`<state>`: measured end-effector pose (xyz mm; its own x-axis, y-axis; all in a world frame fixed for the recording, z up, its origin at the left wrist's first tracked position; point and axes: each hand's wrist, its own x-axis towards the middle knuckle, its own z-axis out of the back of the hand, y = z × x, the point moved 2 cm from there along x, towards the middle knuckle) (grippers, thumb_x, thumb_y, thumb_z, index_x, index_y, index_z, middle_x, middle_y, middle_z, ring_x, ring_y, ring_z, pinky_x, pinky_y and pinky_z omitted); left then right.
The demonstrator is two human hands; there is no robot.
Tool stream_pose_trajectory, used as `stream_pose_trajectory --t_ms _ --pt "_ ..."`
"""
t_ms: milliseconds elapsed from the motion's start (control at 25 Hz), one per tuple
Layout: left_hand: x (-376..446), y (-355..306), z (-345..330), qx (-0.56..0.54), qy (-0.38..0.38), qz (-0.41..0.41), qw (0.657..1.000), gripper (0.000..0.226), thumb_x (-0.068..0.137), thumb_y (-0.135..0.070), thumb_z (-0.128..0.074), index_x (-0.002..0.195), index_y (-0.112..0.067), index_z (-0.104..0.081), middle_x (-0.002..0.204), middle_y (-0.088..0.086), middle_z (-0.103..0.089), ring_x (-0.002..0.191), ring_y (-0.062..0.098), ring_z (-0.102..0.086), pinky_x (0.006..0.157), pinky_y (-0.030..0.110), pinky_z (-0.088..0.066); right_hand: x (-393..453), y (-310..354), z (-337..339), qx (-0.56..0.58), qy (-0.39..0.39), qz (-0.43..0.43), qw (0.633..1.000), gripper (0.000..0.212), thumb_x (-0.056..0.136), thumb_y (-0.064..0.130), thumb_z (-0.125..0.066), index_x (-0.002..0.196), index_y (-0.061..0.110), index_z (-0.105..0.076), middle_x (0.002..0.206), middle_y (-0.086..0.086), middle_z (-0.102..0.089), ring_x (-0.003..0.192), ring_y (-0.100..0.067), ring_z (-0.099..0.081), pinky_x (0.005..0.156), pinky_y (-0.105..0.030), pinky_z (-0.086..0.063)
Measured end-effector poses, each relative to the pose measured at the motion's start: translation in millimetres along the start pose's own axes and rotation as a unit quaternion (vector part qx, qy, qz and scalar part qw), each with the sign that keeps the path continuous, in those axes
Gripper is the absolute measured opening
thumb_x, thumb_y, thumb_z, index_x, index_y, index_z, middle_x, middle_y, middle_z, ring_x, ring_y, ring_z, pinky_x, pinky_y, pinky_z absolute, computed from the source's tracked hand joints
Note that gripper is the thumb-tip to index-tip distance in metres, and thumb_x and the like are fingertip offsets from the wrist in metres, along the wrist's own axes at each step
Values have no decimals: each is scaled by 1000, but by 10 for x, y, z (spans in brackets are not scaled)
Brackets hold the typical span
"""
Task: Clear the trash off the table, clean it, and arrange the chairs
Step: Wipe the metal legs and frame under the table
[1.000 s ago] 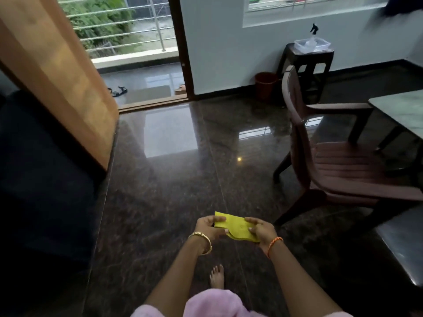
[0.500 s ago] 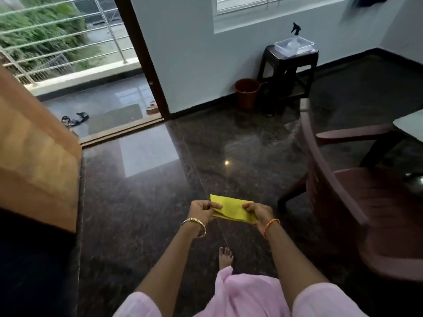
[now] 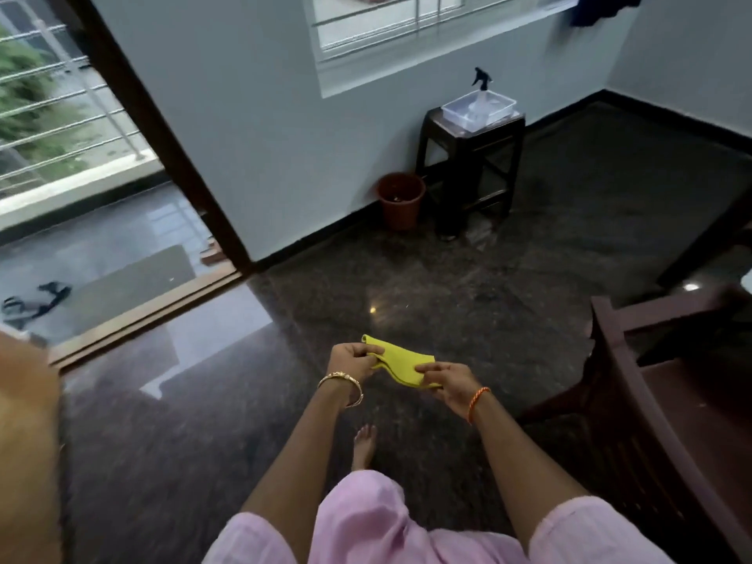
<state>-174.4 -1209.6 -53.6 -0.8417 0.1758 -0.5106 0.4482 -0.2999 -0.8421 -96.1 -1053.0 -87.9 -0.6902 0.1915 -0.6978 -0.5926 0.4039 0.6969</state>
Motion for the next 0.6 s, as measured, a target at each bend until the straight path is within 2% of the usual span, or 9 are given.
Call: stream_pose_trajectory --t_ms 160,240,320,440,520,600 --pt "1046 -601 -94 6 81 32 996 21 86 18 -48 101 18 -63 67 6 -63 44 2 -61 53 12 -52 678 574 -6 9 -48 5 999 34 79 -21 -52 112 -17 -57 81 -13 -59 65 -19 -50 57 -20 -43" --pt "1428 -889 -229 31 116 46 992 20 87 19 -46 87 12 -66 50 1 -64 40 2 -59 49 11 -51 860 817 23 -3 -59 12 998 34 79 -19 -56 113 -15 -58 84 -14 -60 68 -19 -53 60 -19 -44" --pt "1763 -1181 -424 58 155 65 984 31 87 19 -44 71 1 -63 50 1 -63 40 2 -60 47 11 -51 1040 1034 122 -2 -84 12 996 34 78 -15 -62 111 -10 -61 89 -16 -61 74 -21 -58 65 -21 -47" --pt "2312 -1573 -880 90 216 75 969 33 87 18 -45 68 -2 -61 63 6 -61 43 4 -62 48 11 -52 1378 1347 394 37 -130 30 990 27 79 -12 -64 106 -7 -65 76 -10 -66 59 -10 -63 57 -16 -52" --pt "2639 -1787 -1232 113 241 76 961 33 87 19 -44 68 -2 -61 56 3 -63 40 2 -61 46 11 -52 1655 1541 676 102 -162 48 980 21 81 -12 -61 102 -13 -63 65 -4 -69 55 -7 -65 55 -14 -53" --pt "2935 -2015 -1599 120 262 82 954 32 87 20 -43 68 -1 -60 46 -3 -63 40 3 -61 47 11 -51 1927 1797 967 148 -190 65 968 15 84 -9 -60 98 -13 -64 66 -4 -68 59 -10 -65 56 -14 -54"
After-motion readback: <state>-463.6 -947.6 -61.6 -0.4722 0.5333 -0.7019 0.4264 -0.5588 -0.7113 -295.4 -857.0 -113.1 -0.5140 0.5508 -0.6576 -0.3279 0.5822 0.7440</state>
